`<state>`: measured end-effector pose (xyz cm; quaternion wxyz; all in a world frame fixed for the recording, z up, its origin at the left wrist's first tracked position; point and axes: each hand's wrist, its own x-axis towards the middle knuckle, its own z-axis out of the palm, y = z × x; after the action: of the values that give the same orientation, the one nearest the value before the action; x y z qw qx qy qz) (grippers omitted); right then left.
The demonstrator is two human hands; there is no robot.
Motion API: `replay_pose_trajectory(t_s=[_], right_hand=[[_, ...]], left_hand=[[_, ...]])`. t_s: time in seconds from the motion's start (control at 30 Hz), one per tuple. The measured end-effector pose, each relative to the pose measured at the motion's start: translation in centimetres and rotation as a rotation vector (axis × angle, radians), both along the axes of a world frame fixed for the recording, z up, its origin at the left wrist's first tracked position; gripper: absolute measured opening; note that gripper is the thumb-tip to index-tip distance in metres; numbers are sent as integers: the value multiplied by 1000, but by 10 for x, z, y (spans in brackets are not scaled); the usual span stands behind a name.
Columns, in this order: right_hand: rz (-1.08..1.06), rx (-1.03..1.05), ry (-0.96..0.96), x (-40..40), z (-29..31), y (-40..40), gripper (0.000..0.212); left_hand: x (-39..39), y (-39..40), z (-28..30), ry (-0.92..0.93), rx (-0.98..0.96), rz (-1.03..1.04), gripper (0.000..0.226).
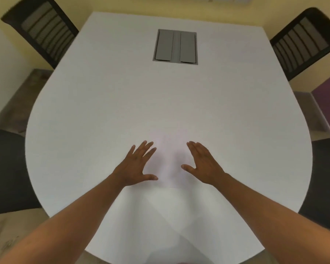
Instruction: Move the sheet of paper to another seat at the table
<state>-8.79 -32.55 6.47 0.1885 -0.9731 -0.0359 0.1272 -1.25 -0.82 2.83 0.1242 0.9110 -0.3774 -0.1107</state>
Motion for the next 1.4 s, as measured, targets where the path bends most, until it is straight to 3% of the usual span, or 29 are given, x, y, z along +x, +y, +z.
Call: replay_pose_trajectory(t_s=[0.1,0.33,0.6,0.97,1.07,1.17,1.27,1.4], right_hand=[[16,39,40,22,-15,1,80],[-127,141,-6,85,-46,-7,52],[-151,52,91,123,-84,-19,95],[-109,46,-19,113,-109,-18,85],[-244,228,-19,113,-96,-10,90],[-626,644,14,109,-72,6,94],[-902,963,112,89,-58,18,77],[-850,923,251,47,-63,27,40]], left_hand=[[16,1,-18,94,15,-56,117],[41,5,-51,84,43,-91,114],[48,10,-76,128,73,-101,110],[50,12,-78,114,41,-87,108],[49,12,-80,91,43,-92,109],[49,12,-83,72,41,-84,109],[47,11,-85,68,43,-84,110],[47,10,-83,91,59,-83,111]])
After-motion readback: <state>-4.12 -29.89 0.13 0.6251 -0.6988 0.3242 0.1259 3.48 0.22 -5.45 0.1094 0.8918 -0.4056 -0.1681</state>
